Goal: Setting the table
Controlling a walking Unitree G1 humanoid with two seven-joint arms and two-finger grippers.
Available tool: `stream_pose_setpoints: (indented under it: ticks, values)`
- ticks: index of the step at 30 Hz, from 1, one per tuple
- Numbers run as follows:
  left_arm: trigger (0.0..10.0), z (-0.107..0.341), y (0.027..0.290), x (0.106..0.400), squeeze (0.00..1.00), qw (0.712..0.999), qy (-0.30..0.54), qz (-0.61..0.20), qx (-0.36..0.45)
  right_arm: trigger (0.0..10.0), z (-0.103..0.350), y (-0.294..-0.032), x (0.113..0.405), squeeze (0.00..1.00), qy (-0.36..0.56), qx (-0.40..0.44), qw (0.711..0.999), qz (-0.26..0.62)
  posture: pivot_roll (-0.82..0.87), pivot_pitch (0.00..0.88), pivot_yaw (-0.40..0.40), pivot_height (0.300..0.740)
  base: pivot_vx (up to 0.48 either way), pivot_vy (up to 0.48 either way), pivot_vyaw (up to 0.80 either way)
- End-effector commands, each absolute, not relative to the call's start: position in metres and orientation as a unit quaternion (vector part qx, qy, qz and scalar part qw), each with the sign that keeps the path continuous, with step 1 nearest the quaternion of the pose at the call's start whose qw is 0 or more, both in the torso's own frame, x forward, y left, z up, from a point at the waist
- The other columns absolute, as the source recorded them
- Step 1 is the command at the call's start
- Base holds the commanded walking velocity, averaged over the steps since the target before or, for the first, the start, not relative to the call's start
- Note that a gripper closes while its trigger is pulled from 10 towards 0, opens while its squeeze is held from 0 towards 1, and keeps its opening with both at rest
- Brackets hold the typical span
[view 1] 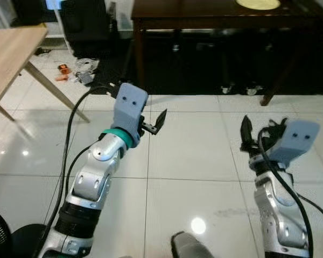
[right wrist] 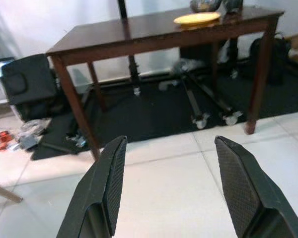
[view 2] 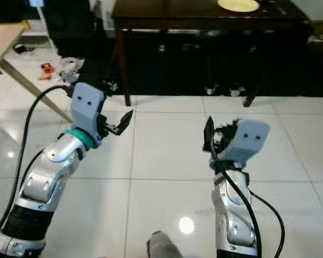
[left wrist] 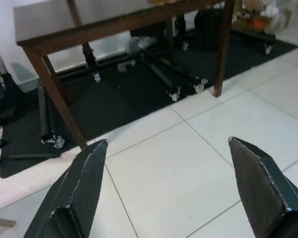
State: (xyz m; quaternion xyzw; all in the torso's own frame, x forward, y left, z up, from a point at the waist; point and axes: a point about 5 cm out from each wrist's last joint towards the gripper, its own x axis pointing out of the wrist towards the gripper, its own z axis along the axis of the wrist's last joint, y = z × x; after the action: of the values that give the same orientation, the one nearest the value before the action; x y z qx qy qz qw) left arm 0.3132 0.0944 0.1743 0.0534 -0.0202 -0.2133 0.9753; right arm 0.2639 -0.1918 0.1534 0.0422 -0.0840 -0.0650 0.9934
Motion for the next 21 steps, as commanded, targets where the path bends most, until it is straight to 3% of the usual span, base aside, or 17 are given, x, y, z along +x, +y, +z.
stream_pose_setpoints:
  ticks: [1,21]
  values:
    - [10.0,0.172,0.091,0.315,0.00,0.975,-0.017,-0.215,0.056,10.0,0.152,-0.197,0.260,0.00,-0.078,0.037,0.993,-0.077,-0.18,0.008,0.121,0.740,0.000,0.000,-0.80]
    - [10.0,0.163,0.095,0.319,0.00,0.979,-0.008,-0.194,0.061,10.0,0.150,-0.196,0.258,0.00,-0.074,0.033,0.994,-0.078,-0.18,0.004,0.119,0.740,0.000,0.000,-0.80]
